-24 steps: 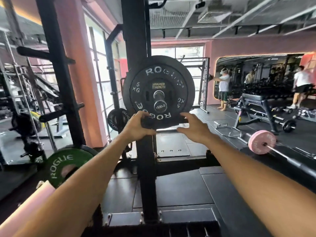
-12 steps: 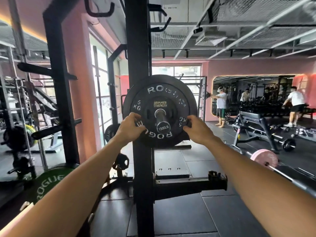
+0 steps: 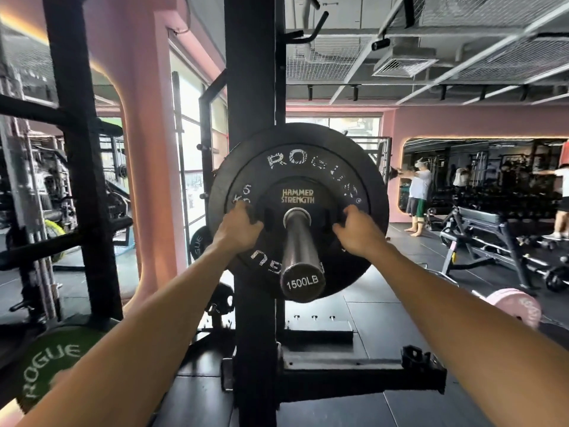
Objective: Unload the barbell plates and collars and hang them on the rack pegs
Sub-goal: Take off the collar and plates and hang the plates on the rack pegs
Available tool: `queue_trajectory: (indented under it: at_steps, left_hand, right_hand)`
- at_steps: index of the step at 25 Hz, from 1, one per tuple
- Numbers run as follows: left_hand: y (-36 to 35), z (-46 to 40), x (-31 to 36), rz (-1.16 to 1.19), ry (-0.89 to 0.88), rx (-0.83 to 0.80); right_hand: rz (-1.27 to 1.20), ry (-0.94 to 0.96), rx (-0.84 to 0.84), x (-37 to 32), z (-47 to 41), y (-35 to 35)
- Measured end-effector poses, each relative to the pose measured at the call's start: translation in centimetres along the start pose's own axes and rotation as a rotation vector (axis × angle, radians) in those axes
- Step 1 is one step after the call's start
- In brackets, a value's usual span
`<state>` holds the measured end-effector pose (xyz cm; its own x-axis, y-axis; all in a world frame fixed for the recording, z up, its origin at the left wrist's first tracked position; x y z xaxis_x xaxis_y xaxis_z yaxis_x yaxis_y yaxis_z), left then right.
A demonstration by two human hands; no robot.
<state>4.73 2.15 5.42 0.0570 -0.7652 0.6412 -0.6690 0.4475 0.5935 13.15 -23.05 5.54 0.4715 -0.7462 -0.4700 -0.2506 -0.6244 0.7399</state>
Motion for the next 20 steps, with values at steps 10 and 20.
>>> queue_trajectory:
  at_steps: [10, 20]
  left_hand:
    - [-4.7, -5.9, -0.1, -0.217, -0.062, 0.032]
    - [-0.4, 1.9, 0.8, -0.179, -0.001, -0.034]
  right_hand:
    - [0.065, 0.025, 0.033, -0.4, -6.0, -4.0]
    - [0.035, 0.066, 0.068, -2.7, 1.3, 1.1]
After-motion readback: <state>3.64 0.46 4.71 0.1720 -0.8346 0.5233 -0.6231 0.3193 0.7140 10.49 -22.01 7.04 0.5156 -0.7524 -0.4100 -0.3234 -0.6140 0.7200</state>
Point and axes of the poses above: each hand's wrist, its own z-axis away from the middle knuckle, its own y-axis out of the back of the hand, x = y × z, the point moved 10 cm from there along -z, towards the middle knuckle, and after that the axes turned 1 degree about y, right-handed, at the moved point
